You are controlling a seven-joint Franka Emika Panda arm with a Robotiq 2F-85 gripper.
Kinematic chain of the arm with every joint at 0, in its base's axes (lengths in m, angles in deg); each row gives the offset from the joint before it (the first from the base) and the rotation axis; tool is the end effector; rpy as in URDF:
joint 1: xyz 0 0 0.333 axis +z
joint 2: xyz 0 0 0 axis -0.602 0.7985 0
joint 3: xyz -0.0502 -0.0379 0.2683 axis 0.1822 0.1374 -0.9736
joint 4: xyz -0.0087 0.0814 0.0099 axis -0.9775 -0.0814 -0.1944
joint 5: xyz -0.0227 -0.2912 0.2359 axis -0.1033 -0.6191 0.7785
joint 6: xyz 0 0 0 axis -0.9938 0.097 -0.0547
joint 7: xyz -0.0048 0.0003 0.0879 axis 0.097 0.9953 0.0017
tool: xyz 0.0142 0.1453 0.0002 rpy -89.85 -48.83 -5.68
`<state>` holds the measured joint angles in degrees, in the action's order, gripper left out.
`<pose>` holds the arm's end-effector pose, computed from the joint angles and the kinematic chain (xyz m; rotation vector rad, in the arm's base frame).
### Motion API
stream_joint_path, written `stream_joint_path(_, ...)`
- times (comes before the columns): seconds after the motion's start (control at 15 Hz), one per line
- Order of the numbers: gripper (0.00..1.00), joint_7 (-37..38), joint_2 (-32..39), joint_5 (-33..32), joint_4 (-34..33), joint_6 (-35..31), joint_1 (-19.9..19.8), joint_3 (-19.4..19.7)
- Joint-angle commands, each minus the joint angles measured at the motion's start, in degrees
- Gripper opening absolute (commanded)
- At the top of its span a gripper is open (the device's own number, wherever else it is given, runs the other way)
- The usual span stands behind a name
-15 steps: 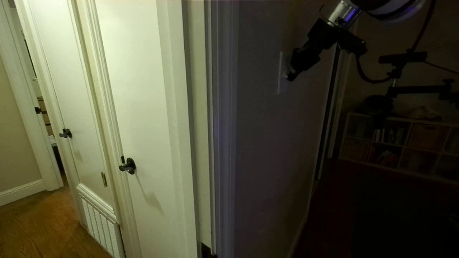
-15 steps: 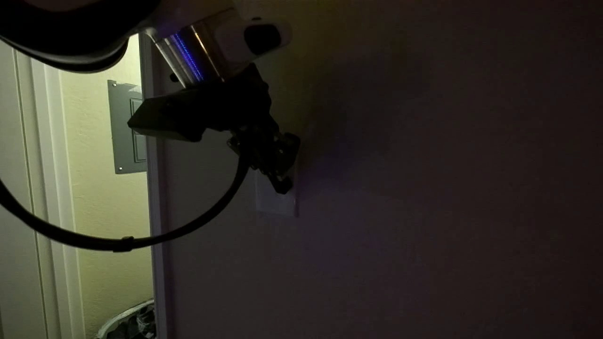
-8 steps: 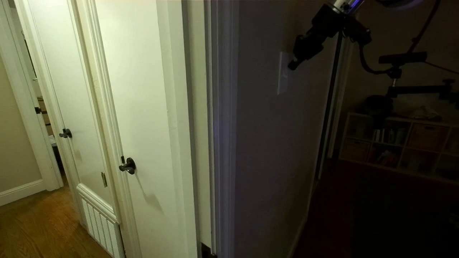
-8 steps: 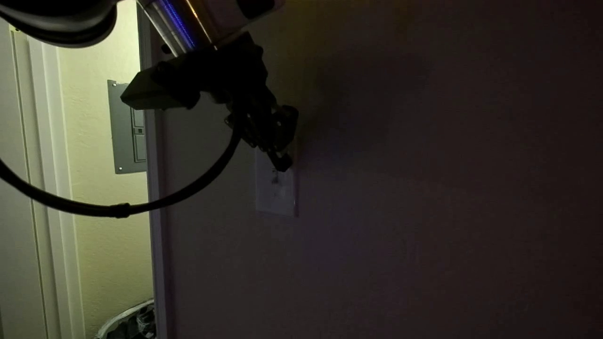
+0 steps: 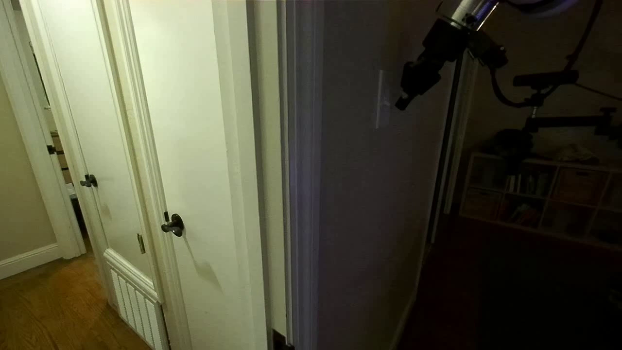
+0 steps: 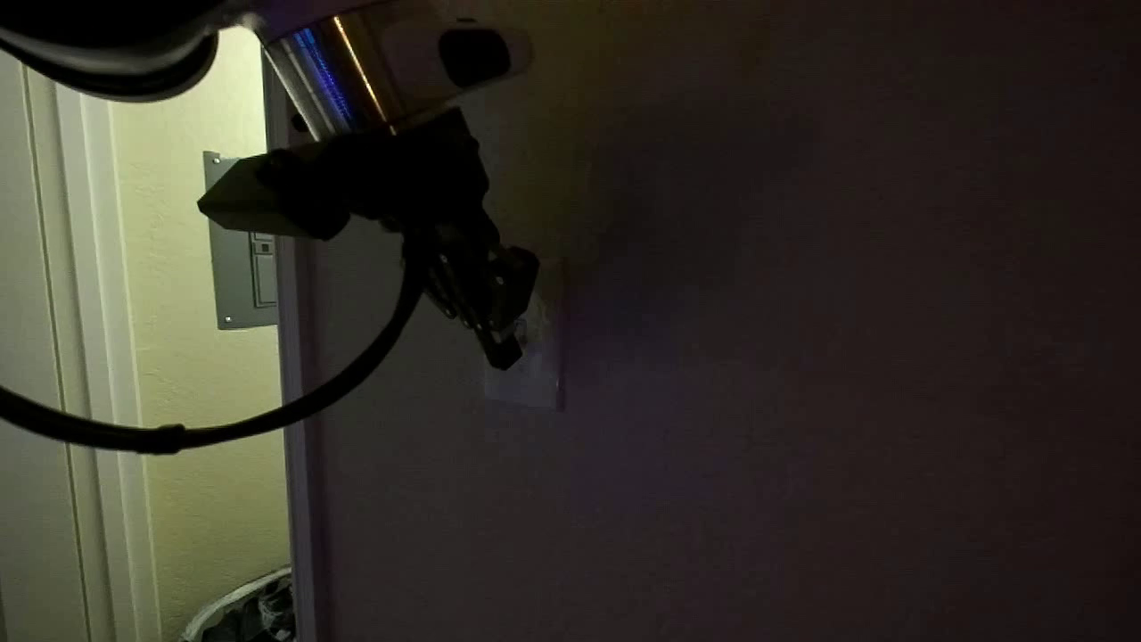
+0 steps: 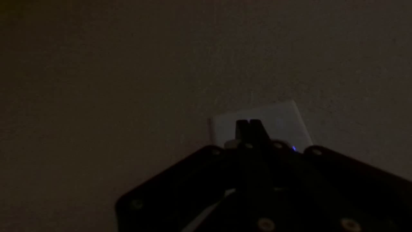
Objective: Switch on the light
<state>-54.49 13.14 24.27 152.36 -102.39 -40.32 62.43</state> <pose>0.5835 -0.0777 0.4079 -2.9668 0.1496 -0.8673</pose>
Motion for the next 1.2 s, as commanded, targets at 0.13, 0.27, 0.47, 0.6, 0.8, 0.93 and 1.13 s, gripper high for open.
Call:
stream_joint_path(0.13,0.05,-0.30,-0.36,0.59,-0.41,0.45,0.08,-0.45)
stream_joint_path(0.27,0.05,-0.30,0.14,0.90,-0.82,0.55,0.02,-0.46)
stream_joint_path(0.47,0.05,-0.37,0.85,1.29,-0.73,0.79,-0.10,-0.43)
stream_joint_path(0.6,0.05,-0.63,1.57,1.54,-0.93,0.84,-0.14,-0.52)
stream_joint_path(0.8,0.05,-0.81,2.50,1.69,-1.46,0.14,-0.22,-0.69)
stream_joint_path(0.93,0.06,-0.78,2.91,1.67,-2.05,-0.61,-0.35,-0.73)
stream_joint_path(1.13,0.05,-0.91,2.92,2.23,-2.82,-2.11,-0.47,-0.72)
